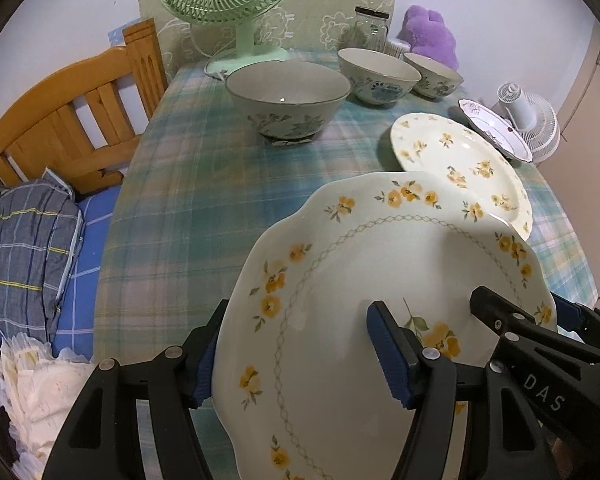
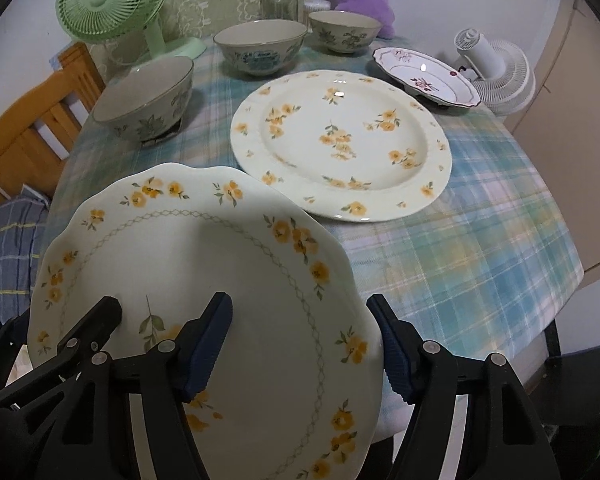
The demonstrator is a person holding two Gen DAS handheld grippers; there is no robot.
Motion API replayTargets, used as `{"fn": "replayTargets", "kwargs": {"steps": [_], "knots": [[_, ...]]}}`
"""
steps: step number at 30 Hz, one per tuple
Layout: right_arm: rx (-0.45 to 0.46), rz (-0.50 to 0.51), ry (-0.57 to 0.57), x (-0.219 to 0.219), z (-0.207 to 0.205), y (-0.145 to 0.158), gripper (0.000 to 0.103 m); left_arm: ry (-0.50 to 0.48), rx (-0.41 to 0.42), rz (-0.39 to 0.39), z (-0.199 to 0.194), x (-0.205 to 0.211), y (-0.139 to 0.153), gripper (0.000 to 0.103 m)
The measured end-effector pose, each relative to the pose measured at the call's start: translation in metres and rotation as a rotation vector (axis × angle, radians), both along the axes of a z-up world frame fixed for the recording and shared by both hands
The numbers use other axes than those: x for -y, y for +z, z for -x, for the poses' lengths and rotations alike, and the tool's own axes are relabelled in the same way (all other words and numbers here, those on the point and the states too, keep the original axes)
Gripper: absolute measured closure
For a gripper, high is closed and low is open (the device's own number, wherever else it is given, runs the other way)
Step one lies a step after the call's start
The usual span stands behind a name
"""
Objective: Organize plates and bowls
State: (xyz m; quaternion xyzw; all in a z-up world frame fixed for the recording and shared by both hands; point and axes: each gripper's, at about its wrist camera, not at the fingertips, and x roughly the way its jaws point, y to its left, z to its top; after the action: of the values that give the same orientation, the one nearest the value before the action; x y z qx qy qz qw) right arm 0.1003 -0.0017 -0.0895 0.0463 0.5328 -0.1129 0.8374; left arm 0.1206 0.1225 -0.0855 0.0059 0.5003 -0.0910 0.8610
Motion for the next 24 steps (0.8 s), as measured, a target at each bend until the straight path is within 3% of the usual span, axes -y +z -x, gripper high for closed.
{"fn": "replayTargets", "kwargs": {"steps": [24], "knots": [[0.034,0.002,0.138,0.144,-0.032,0.037,0.031,0.153,0.014,0.019,-0.014,0.142,0.027,0.036]]}}
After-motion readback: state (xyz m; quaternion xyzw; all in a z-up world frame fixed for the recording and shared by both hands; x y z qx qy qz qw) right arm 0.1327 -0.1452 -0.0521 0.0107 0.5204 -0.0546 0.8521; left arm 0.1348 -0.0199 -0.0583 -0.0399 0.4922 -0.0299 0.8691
